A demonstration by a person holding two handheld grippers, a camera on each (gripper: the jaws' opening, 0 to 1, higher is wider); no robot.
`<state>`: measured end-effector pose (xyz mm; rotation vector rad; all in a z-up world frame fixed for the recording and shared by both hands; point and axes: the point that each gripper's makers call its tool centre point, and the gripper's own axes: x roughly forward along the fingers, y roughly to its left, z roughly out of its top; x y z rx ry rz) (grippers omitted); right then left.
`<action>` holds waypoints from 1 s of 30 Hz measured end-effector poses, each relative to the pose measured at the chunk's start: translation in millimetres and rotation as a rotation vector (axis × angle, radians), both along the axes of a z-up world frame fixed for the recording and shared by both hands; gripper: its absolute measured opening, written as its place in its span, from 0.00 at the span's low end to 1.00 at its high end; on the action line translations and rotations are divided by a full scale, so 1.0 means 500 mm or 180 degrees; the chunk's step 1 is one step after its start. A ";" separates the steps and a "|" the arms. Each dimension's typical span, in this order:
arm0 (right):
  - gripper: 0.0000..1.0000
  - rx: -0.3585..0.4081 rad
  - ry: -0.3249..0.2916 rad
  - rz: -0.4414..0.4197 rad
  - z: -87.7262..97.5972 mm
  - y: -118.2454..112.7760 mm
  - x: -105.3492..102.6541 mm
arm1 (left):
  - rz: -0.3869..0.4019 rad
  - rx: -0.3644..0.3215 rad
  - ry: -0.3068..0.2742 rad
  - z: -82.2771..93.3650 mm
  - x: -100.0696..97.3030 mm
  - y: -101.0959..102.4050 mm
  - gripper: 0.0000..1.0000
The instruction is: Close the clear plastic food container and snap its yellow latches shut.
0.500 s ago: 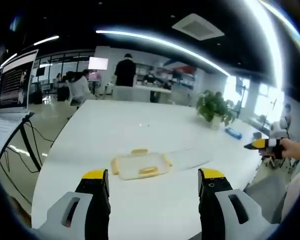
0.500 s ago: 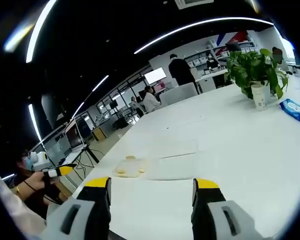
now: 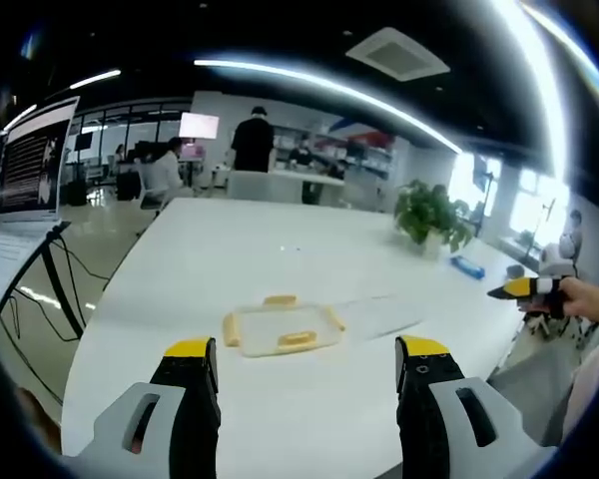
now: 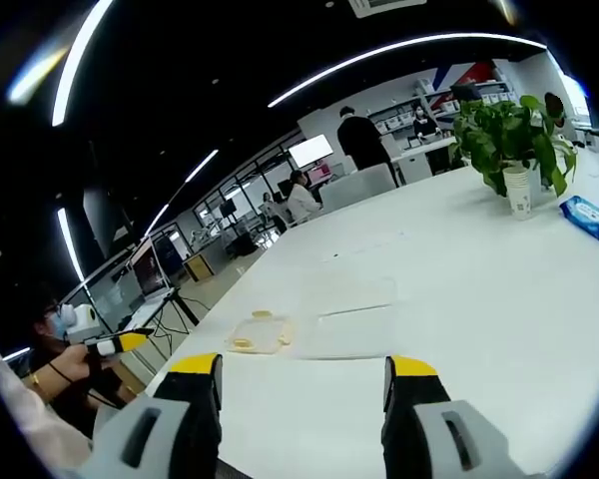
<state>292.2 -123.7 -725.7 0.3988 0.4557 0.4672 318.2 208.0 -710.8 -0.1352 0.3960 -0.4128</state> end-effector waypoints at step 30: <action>0.64 -0.0053 0.0066 0.0047 -0.012 0.010 0.009 | 0.0044 -0.0005 0.0046 -0.006 0.010 0.009 0.72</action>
